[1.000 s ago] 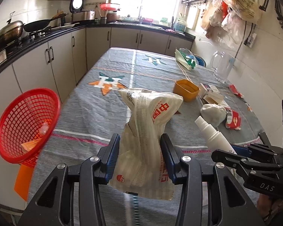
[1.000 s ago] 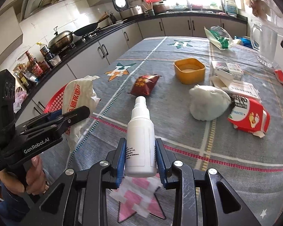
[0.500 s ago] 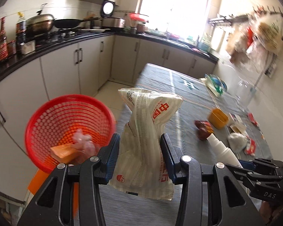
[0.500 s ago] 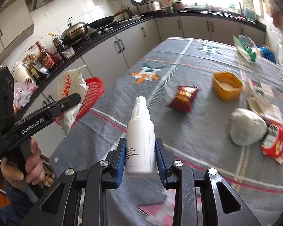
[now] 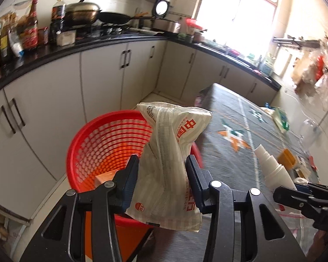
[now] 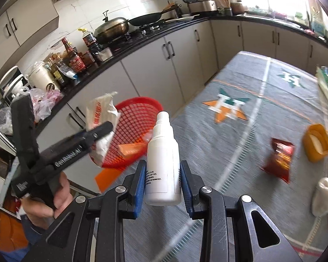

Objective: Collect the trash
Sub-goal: 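Carry bag and spray bottle to the red basket and open both grippers, then grasp the red snack packet with the left gripper while the right grasps the white cloth, then lift the red snack packet and white cloth above the table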

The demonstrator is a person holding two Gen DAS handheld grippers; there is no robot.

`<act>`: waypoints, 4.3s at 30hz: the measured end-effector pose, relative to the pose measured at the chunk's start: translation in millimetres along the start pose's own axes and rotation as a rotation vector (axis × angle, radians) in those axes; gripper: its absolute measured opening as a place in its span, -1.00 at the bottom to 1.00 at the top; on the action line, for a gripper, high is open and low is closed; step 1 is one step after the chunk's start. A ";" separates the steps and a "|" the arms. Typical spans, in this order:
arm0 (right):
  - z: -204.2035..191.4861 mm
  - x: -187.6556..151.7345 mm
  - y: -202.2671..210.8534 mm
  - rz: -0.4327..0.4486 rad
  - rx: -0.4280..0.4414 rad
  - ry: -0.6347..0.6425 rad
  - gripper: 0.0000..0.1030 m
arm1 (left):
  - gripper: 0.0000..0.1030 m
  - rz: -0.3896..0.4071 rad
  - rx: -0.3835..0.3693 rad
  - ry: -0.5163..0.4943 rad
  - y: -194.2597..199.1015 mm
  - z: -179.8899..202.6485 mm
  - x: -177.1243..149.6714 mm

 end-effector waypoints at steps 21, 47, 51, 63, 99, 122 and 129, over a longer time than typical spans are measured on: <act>-52.2 45.4 -99.4 -0.095 0.121 -0.051 -0.31 | -0.15 -0.046 0.050 0.097 -28.2 -63.7 0.8; 25.5 -23.6 5.6 0.013 0.111 -0.152 -0.28 | -0.04 -0.063 -0.091 -0.069 0.4 65.6 -34.8; 53.1 -39.9 19.4 0.021 0.095 -0.192 -0.28 | -0.04 -0.096 -0.110 -0.112 -7.5 94.0 -46.1; 156.4 -67.7 69.1 0.116 0.009 -0.386 -0.28 | 0.03 -0.175 -0.145 -0.247 -19.7 170.1 -71.8; 255.0 -74.2 87.7 0.250 -0.254 -0.419 -0.36 | 0.21 -0.342 -0.140 -0.240 -117.9 257.1 -56.7; 242.5 -72.8 88.3 0.257 -0.232 -0.384 -0.36 | -0.31 -0.191 -0.105 -0.362 -94.4 255.6 -81.4; 228.0 -72.1 86.5 0.266 -0.255 -0.308 -0.36 | -0.31 -0.118 -0.105 -0.364 -74.8 252.6 -84.4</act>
Point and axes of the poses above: each gripper's, at about its wrist camera, not at the fingertips, and y roughly against the way its jaws point, z to its right, x to its top, the point moved 7 cm from there along -y, roughly the way its jaws point, and after that the axes turned 7 degrees about -x, right-handed, at the moved point
